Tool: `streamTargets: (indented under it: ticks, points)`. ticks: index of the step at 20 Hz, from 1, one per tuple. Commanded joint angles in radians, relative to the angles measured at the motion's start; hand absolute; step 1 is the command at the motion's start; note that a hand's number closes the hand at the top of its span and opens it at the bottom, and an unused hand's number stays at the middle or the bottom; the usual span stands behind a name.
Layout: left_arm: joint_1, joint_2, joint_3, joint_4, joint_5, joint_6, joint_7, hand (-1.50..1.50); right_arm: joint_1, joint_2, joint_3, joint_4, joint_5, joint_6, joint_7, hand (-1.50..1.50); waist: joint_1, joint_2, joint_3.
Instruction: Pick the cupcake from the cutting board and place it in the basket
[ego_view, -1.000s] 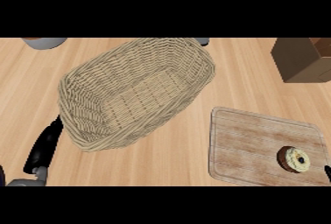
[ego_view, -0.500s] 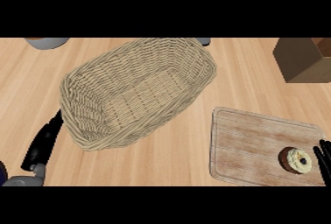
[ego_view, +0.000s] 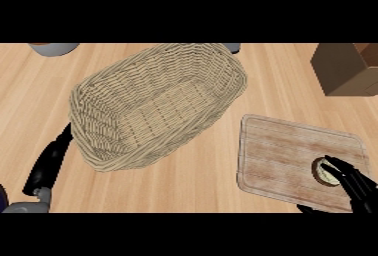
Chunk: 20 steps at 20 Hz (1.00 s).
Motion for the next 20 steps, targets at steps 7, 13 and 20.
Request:
streamTargets:
  ticks: [7,13,20]
  points:
    - [0.043,-0.022,0.007,-0.043,-0.002,-0.016,-0.006,0.0,0.009,0.038,0.082,0.02,0.093,-0.099,-0.071,1.5,0.006,0.007,0.015]
    - [0.018,-0.054,-0.008,0.008,-0.044,0.022,-0.03,0.0,0.007,0.072,0.086,-0.036,0.131,-0.142,0.008,1.5,0.002,0.009,0.014]
    - [-0.023,-0.022,-0.019,-0.01,-0.026,-0.038,-0.003,0.0,-0.124,-0.046,0.156,0.022,0.505,0.244,0.447,1.5,0.071,0.025,0.005]
